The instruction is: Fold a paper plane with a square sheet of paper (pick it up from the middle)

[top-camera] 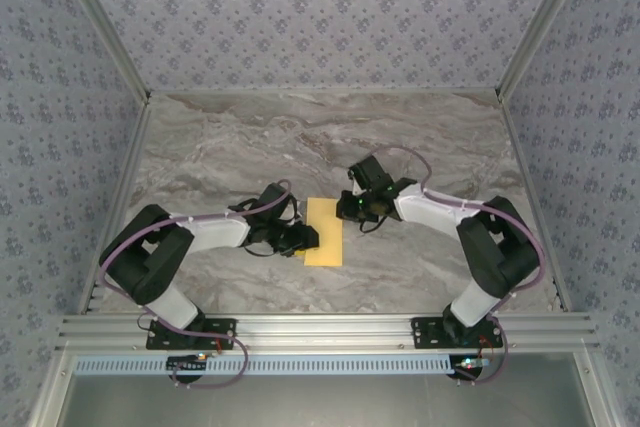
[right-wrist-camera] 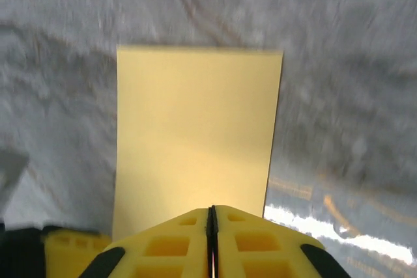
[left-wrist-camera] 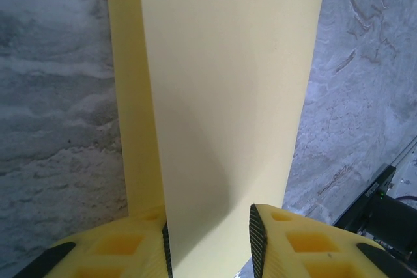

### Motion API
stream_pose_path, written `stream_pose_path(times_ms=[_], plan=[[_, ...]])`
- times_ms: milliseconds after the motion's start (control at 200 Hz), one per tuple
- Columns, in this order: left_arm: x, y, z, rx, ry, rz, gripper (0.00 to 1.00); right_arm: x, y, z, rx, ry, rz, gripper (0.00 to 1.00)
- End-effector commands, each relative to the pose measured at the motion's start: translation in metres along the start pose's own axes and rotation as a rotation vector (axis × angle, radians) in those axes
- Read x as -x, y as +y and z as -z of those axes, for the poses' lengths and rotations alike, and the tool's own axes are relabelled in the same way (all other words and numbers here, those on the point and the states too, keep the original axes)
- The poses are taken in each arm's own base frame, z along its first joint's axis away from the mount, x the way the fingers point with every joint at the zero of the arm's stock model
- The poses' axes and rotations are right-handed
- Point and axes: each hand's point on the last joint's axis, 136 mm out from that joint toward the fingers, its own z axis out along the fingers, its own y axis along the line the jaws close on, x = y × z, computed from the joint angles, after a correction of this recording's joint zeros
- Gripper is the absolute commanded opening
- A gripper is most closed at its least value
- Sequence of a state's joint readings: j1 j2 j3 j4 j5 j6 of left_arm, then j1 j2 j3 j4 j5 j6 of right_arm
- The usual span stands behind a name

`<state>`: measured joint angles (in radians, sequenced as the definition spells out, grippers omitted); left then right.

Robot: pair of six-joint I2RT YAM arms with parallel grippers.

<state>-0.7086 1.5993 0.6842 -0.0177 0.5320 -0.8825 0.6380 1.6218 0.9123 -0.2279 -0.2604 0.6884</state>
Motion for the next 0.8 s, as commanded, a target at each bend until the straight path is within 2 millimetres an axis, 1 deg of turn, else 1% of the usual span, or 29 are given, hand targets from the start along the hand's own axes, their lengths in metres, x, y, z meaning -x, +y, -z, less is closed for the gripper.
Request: stream_pose_path(times_ms=[0, 70, 185, 295, 385, 450, 605, 700, 794], plan=[[-0.004, -0.002, -0.003, -0.017, 0.016, -0.009, 0.36, -0.032, -0.001, -0.007, 0.014, 0.086, -0.037, 0.04], [-0.006, -0.003, -0.002, -0.024, 0.021, -0.001, 0.35, -0.043, -0.004, -0.012, -0.001, 0.110, -0.040, 0.00], [-0.008, -0.009, 0.001, -0.050, 0.023, -0.002, 0.34, -0.055, -0.011, -0.024, -0.025, 0.145, -0.051, 0.00], [-0.011, -0.013, 0.003, -0.062, 0.024, 0.001, 0.33, -0.063, -0.015, -0.033, -0.039, 0.164, -0.051, 0.00], [-0.015, -0.019, 0.006, -0.082, 0.030, -0.002, 0.33, -0.066, -0.021, -0.035, -0.060, 0.170, -0.055, 0.00], [-0.018, -0.026, 0.009, -0.118, 0.035, -0.010, 0.33, -0.068, -0.025, -0.036, -0.078, 0.175, -0.054, 0.00], [-0.015, -0.043, 0.017, -0.178, 0.018, -0.028, 0.35, -0.073, -0.035, -0.035, -0.105, 0.184, -0.058, 0.00], [-0.010, -0.053, 0.019, -0.206, 0.007, -0.042, 0.36, -0.072, -0.036, -0.033, -0.096, 0.183, -0.066, 0.00], [-0.004, -0.059, 0.016, -0.221, 0.005, -0.047, 0.38, -0.069, -0.032, -0.032, -0.077, 0.177, -0.069, 0.00]])
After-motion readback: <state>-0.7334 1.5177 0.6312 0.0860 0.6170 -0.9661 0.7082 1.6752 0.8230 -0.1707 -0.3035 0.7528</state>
